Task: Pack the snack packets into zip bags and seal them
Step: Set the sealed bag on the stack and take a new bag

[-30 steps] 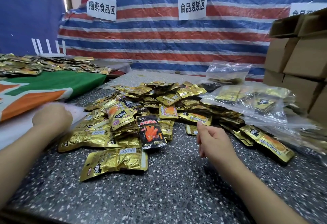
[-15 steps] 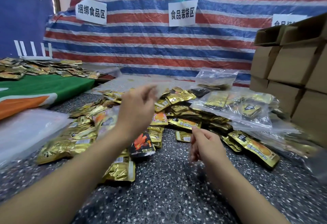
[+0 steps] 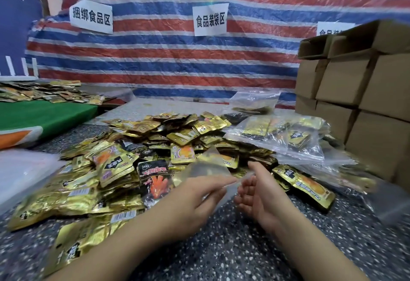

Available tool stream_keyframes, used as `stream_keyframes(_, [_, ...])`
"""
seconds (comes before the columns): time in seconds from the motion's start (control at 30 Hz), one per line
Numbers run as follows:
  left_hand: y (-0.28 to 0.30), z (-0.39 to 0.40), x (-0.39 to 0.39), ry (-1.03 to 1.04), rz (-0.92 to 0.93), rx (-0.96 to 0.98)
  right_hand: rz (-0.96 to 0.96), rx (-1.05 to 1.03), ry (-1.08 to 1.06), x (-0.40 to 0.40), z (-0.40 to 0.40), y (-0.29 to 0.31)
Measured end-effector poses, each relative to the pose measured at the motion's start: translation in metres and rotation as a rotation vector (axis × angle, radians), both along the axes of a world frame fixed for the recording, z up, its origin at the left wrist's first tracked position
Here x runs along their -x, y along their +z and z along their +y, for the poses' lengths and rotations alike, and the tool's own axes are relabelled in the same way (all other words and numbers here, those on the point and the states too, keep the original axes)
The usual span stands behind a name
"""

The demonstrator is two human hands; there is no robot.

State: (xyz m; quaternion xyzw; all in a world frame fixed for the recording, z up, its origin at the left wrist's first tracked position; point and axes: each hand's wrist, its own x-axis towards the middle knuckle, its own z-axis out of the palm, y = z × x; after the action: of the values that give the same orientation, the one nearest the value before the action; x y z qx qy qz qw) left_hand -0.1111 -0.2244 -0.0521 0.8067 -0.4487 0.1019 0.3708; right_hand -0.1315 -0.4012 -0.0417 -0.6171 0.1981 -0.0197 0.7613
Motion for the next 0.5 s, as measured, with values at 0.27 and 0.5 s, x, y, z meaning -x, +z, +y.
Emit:
stream_keyframes(0.27, [-0.003, 0.001, 0.000, 0.077, 0.116, -0.119, -0.078, -0.098, 0.032, 0.000, -0.005, 0.004])
stream_keyframes(0.5, [0.002, 0.001, 0.000, 0.227, 0.103, 0.009, -0.585, 0.278, -0.564, 0.014, -0.022, 0.025])
